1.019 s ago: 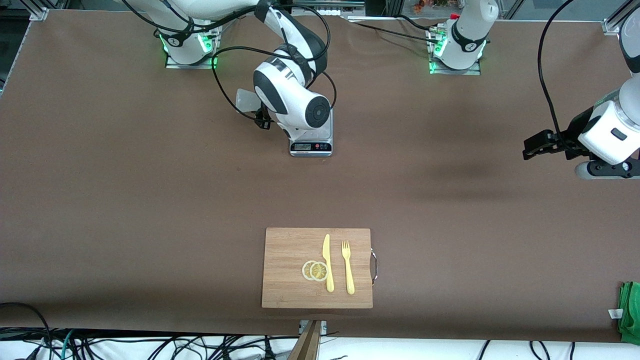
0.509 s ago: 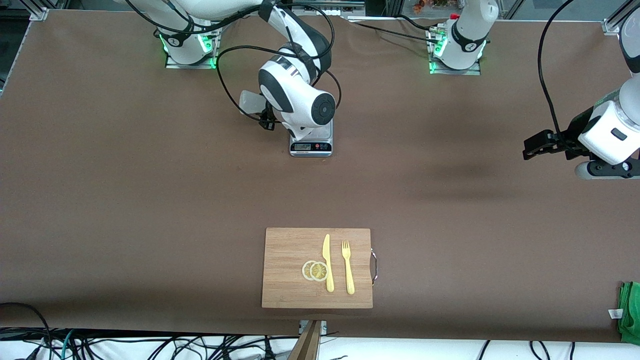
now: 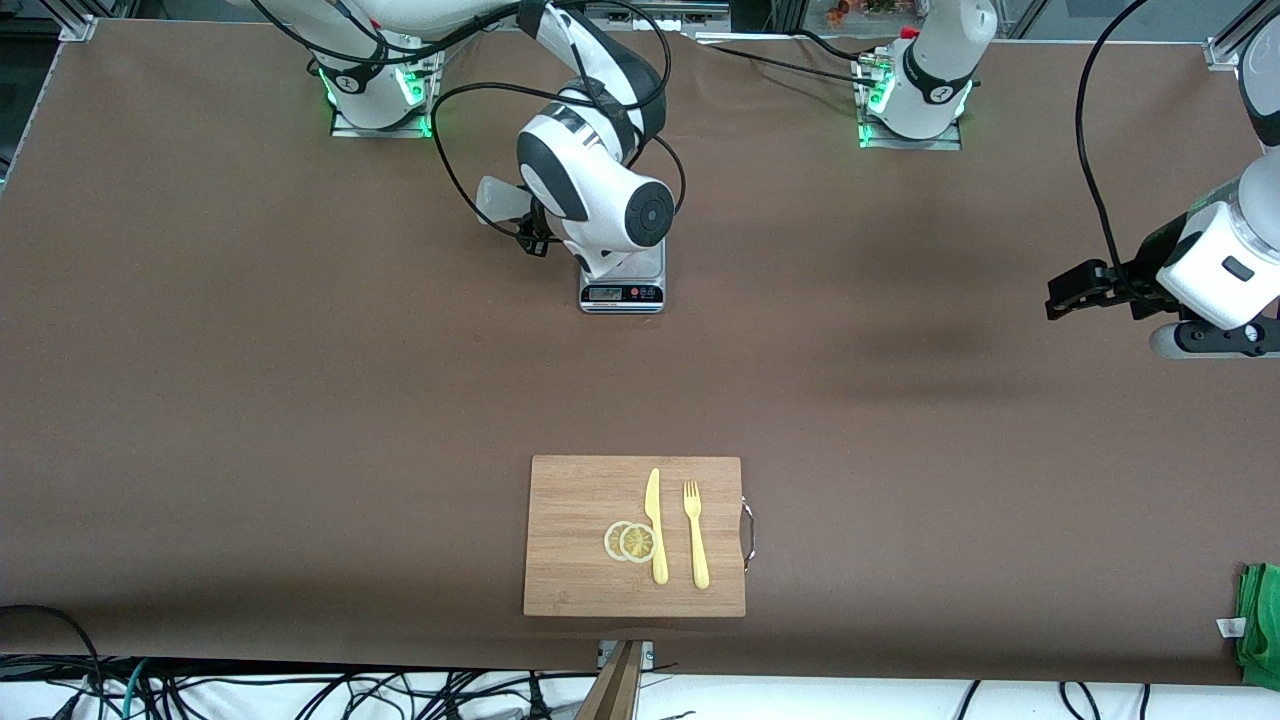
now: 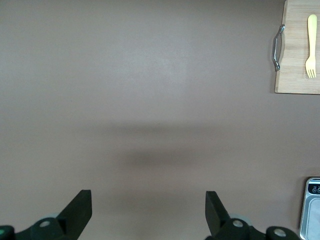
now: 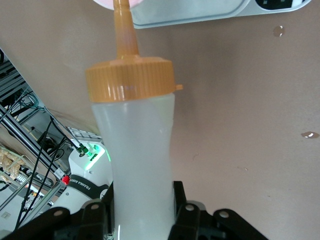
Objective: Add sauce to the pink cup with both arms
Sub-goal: 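Tilt the bottle over the pink cup with the right gripper, squeezing sauce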
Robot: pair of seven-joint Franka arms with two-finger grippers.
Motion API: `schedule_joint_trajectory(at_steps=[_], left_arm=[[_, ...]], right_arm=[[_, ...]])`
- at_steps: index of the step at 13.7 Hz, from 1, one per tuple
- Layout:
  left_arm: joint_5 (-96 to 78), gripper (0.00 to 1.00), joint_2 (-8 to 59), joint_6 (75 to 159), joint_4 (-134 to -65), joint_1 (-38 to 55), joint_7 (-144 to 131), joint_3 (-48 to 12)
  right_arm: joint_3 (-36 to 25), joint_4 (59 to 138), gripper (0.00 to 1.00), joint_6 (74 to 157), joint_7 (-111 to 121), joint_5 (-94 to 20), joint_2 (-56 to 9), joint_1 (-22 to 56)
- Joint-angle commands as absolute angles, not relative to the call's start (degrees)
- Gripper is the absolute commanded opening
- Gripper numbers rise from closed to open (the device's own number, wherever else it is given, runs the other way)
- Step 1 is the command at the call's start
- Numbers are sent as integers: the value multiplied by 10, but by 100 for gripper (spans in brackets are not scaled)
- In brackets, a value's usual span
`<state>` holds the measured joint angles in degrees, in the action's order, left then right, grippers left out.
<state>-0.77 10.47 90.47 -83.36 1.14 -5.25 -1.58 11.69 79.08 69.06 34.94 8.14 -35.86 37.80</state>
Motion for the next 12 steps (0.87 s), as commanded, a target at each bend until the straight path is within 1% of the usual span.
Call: schedule_joint_trajectory(at_steps=[1, 3, 4, 5, 10, 11, 12], left_arm=[[-8, 100, 115, 895, -813, 9, -39, -17], [-8, 100, 116, 895, -813, 9, -39, -16], [-8, 100, 117, 895, -813, 9, -39, -16], [-8, 100, 119, 895, -812, 9, -39, -16], [-8, 100, 120, 895, -812, 9, -39, -16], [-8, 100, 120, 895, -812, 9, -39, -16], [-8, 100, 120, 895, -812, 9, -39, -16]], right_arm=[[130, 766, 37, 662, 346, 91, -363, 376], [130, 765, 38, 662, 345, 90, -363, 376], [130, 765, 43, 662, 345, 90, -363, 376], [130, 765, 56, 662, 345, 90, -363, 376], [129, 765, 56, 653, 372, 90, -357, 364], [129, 767, 55, 657, 374, 89, -352, 360], [129, 770, 52, 664, 379, 86, -343, 357]])
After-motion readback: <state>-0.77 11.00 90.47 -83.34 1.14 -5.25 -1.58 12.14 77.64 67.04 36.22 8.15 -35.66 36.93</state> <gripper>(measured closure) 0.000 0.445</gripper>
